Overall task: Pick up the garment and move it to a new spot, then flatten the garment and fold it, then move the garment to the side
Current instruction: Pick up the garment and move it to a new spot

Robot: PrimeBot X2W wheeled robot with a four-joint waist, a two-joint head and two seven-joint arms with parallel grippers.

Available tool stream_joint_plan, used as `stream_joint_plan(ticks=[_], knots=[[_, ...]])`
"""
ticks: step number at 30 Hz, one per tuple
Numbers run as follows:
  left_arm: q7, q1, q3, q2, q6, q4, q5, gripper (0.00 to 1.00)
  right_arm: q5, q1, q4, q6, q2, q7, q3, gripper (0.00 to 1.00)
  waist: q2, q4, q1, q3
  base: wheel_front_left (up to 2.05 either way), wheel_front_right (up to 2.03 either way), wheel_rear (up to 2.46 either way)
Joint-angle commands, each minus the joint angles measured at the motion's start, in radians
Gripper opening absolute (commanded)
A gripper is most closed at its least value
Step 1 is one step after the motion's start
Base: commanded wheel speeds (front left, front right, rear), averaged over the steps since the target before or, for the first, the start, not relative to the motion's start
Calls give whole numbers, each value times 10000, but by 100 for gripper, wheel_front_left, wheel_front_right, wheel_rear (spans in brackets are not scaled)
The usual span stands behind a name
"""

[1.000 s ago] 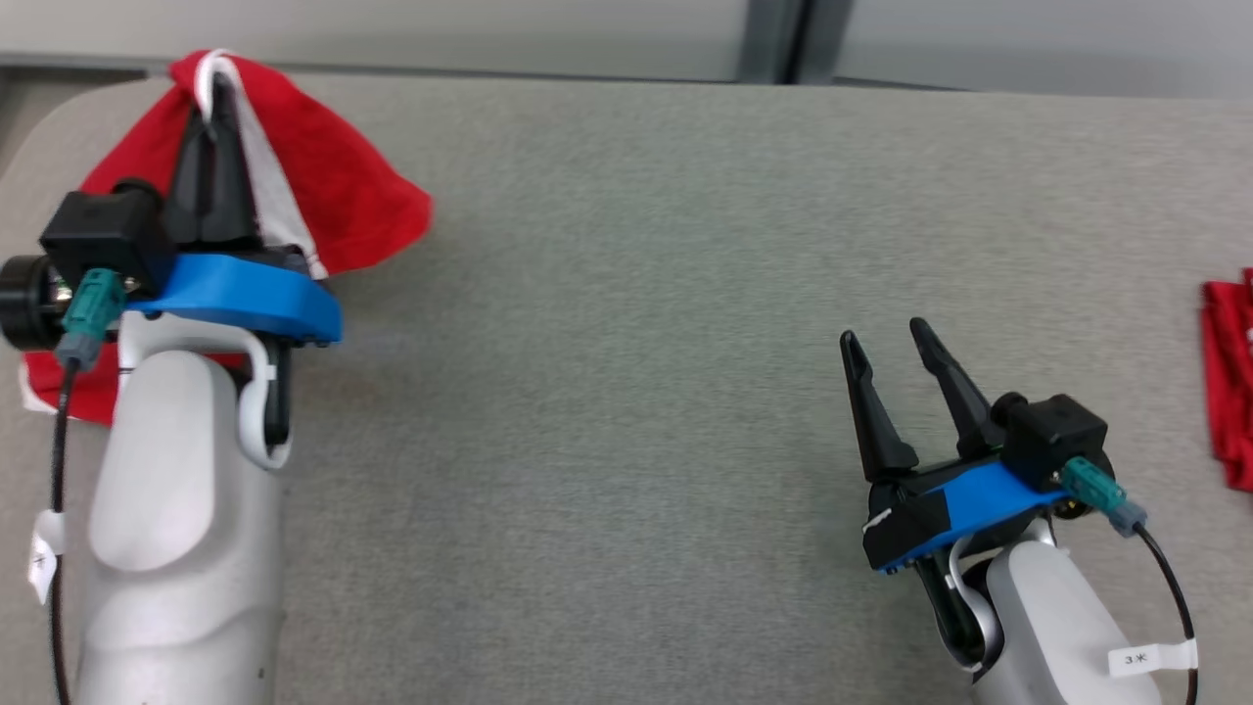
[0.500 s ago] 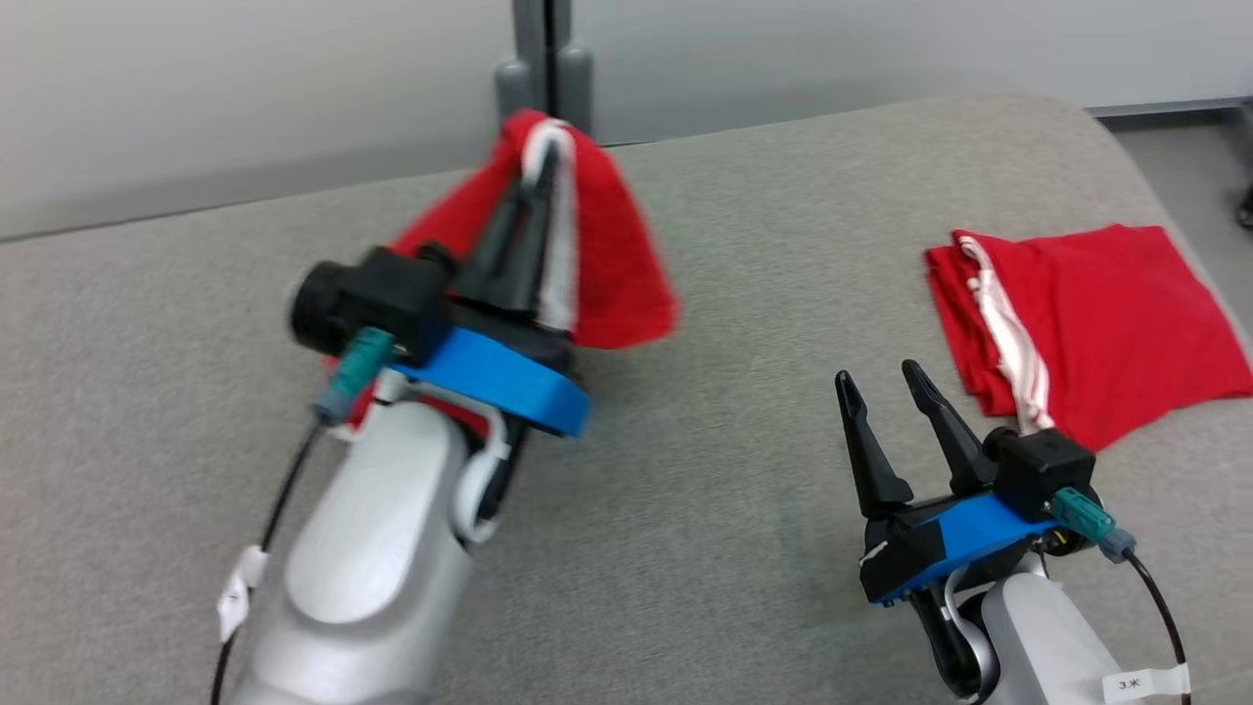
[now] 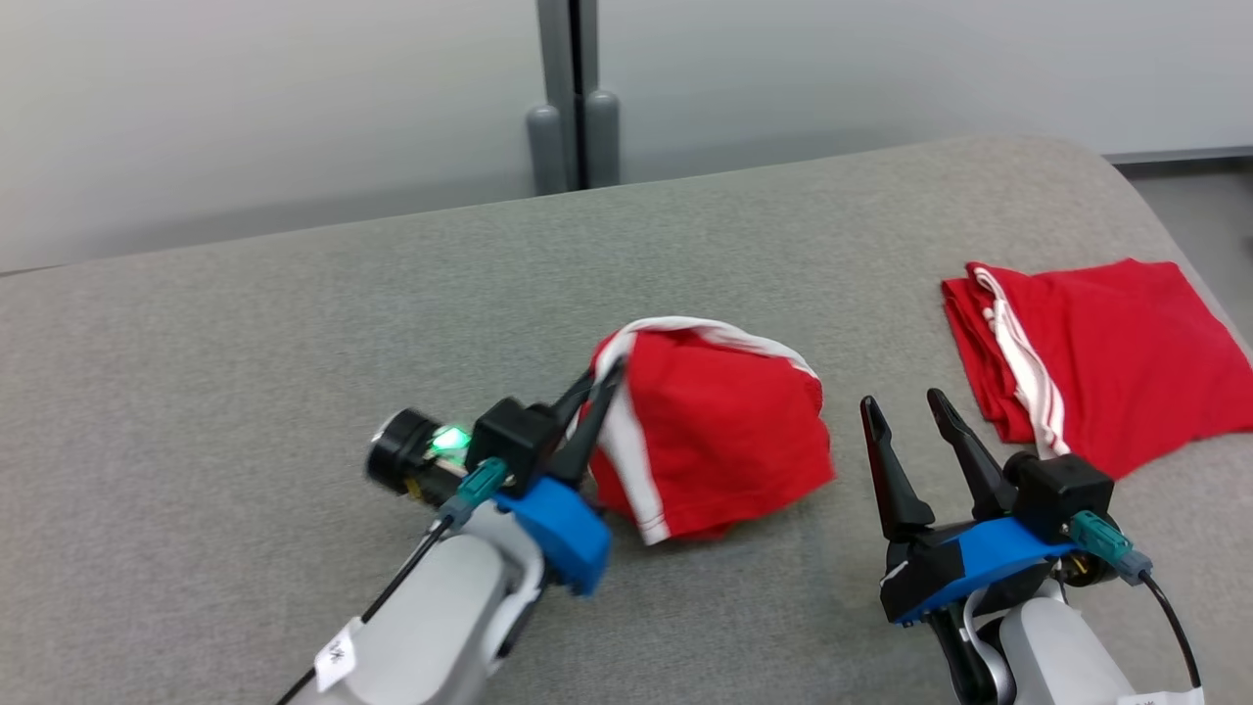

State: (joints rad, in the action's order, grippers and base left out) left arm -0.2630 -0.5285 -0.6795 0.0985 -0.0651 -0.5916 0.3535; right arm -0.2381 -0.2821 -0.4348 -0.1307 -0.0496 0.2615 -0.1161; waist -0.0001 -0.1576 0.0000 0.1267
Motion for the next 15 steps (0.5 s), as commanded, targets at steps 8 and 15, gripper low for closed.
stream_joint_plan(ticks=[8, 15], knots=[[-21, 645, 227, 932, 216, -1652, -149, 0, 74, 272, -173, -1, -31, 52, 31, 100, 1, 689, 0, -247, 0, 0, 0], [-21, 1373, 1127, 949, 623, -1693, 337, 100, -29, 367, -241, -1, -31, 52, -142, 100, 1, 784, 0, -565, 0, 0, 0]])
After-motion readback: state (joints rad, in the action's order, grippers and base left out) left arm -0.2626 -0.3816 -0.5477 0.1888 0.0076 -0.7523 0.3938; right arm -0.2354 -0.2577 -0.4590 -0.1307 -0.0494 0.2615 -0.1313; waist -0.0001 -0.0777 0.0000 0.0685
